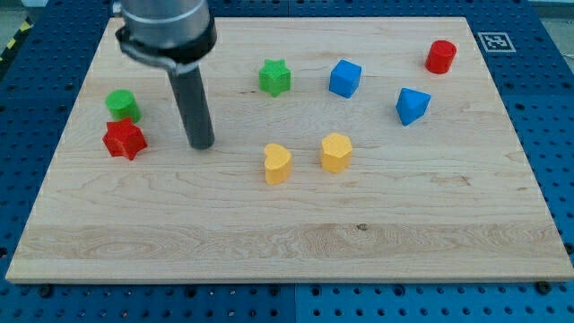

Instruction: Push the yellow heart towards center left

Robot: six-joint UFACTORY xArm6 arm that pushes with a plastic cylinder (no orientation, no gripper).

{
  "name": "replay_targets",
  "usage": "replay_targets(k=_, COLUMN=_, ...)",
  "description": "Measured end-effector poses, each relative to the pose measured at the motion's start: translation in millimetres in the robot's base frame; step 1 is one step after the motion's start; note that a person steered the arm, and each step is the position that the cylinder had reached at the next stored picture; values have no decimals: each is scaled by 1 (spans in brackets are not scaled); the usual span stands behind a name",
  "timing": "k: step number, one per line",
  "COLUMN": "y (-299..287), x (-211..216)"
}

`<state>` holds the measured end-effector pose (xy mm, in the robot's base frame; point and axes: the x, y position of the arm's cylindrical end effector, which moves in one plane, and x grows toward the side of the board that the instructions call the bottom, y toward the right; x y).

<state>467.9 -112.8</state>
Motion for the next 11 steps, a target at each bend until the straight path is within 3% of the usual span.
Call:
replay_targets(k=1, y=14, x=56)
replay_targets(k=2, y=77, x=72)
replay_targets(k=3, y=131, x=63)
replay_targets(k=6, y=34, x=-1)
replay_targets(k=8, y=118, x=-9)
replay_targets(k=11, y=17, x=-26)
